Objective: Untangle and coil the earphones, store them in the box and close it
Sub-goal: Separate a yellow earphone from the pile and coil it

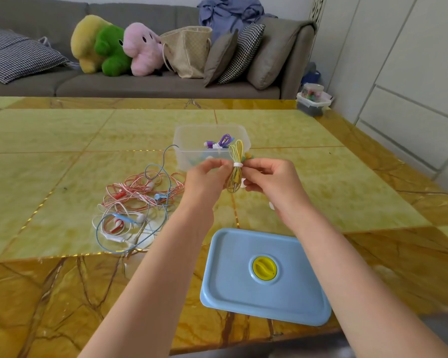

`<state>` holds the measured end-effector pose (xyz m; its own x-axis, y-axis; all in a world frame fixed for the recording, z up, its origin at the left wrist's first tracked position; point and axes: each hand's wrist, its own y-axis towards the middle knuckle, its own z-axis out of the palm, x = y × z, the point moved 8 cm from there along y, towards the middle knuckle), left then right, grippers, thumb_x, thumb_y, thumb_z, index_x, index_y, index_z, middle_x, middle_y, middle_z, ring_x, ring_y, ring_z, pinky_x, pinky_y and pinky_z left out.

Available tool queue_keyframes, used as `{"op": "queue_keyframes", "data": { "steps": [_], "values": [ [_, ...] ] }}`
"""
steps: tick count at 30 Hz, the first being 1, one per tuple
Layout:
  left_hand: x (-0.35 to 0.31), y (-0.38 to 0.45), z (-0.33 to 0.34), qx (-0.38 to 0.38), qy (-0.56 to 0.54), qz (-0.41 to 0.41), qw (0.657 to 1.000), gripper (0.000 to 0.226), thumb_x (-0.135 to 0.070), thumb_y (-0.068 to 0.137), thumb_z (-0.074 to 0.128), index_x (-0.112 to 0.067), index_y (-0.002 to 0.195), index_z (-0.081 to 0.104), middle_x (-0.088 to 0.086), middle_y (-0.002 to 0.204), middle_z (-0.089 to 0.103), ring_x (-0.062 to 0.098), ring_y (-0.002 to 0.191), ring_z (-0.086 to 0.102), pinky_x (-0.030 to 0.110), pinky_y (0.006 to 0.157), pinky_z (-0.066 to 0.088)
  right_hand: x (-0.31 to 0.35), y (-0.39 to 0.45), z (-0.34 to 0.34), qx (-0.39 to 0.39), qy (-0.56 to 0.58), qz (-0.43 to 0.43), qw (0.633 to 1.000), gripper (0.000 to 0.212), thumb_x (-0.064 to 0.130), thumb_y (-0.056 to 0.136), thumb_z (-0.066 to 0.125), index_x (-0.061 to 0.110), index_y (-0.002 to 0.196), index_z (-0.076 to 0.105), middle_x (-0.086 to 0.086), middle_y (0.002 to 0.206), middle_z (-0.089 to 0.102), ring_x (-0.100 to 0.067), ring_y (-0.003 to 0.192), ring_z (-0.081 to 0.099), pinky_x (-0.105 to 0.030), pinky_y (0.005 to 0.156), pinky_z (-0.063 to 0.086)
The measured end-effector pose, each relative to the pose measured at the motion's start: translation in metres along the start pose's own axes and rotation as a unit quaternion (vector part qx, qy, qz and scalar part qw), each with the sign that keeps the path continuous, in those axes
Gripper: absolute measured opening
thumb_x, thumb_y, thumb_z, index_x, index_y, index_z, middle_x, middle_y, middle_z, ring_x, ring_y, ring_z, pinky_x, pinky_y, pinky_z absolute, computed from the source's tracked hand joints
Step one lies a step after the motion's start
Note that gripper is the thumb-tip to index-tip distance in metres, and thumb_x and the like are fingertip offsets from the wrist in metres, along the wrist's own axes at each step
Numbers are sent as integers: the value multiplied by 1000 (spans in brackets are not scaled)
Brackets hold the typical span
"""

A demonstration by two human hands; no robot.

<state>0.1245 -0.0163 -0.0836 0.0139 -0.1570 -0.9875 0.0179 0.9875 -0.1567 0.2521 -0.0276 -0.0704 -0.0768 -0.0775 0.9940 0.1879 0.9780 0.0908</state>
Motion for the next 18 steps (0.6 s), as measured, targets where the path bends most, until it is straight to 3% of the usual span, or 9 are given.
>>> {"op": "queue_keyframes", "data": {
  "steps": [4,7,9,12,14,18],
  "values": [
    [-1,4,-6,-33,43,28,998,11,-22,92,57,-17,93,67,-2,77,60,11,76,52,19,57,35,0,3,0,-19,-51,-19,998,14,4,82,67,15,74,68,0,62,62,-11,53,55,-23,60,53],
    [-10,7,-9,-32,93,76,992,22,-25,92,56,-15,76,67,2,69,57,14,68,47,24,59,34,0,7,0,-35,-81,-30,996,22,3,80,69,20,67,66,0,59,61,-15,52,56,-40,72,54],
    [-13,7,-5,-6,112,90,990,27,-30,90,59,-18,66,63,-4,59,54,8,57,44,20,57,33,0,9,-2,-44,-84,-32,995,25,2,79,69,21,64,65,0,59,62,-17,53,57,-46,76,54],
    [-10,6,-4,-1,119,86,989,17,-32,85,65,-19,75,67,-15,46,51,-3,41,44,9,45,34,2,8,-2,-37,-82,-38,995,24,2,80,69,22,66,67,-3,63,65,-19,56,61,-46,76,56],
    [-4,7,-5,-3,71,60,996,15,-28,85,66,-14,83,69,-14,50,58,-5,46,49,9,51,38,7,6,0,-25,-85,-51,995,21,3,81,68,21,70,69,-4,67,67,-21,61,64,-42,75,57],
    [7,5,-3,28,2,-6,1000,16,-26,87,64,-12,90,69,7,87,69,11,78,60,20,70,41,10,6,4,0,-110,-58,992,15,2,87,60,7,94,72,-6,80,69,-20,71,66,-34,76,57]
  ]
}}
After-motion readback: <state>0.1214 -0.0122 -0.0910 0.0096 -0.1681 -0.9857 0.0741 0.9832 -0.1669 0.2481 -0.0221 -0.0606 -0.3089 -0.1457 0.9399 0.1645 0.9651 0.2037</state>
